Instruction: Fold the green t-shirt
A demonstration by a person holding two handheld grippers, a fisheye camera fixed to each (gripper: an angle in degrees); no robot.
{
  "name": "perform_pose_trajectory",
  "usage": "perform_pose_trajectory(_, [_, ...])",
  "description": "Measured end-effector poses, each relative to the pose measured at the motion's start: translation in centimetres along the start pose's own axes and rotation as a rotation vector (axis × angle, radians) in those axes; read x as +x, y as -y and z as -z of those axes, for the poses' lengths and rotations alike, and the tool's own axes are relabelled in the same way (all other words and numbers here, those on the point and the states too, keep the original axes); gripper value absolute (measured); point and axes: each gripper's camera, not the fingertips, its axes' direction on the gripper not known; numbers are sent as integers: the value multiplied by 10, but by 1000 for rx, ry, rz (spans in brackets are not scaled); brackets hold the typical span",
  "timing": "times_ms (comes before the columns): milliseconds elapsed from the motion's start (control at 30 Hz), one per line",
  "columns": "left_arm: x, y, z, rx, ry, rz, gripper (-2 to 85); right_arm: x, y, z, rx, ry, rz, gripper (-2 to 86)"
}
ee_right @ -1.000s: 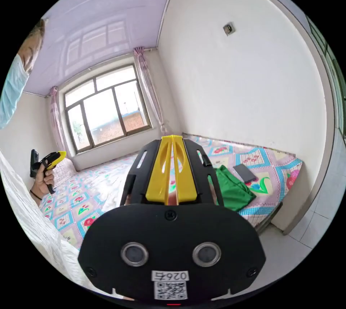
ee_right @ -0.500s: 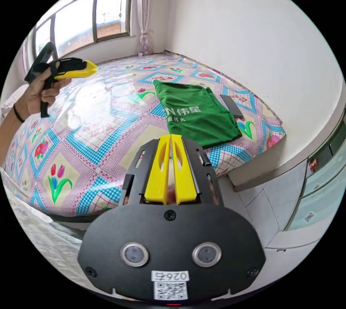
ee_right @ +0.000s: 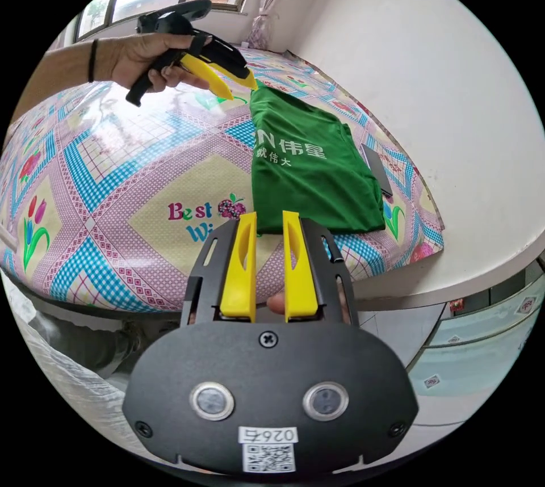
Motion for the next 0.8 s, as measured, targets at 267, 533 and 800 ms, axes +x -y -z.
perform_pose_trajectory(267, [-29, 67, 10, -62, -39, 48, 182, 1, 3, -24, -50, -13, 122, 56])
perform_pose_trajectory(533, [-48, 112, 16, -155, -37, 139, 70, 41, 5, -28, -74, 33, 113, 1])
perform_pose_trajectory(800, [-64, 108, 59, -123, -84, 173, 34, 94, 5, -7, -111, 140, 62, -10])
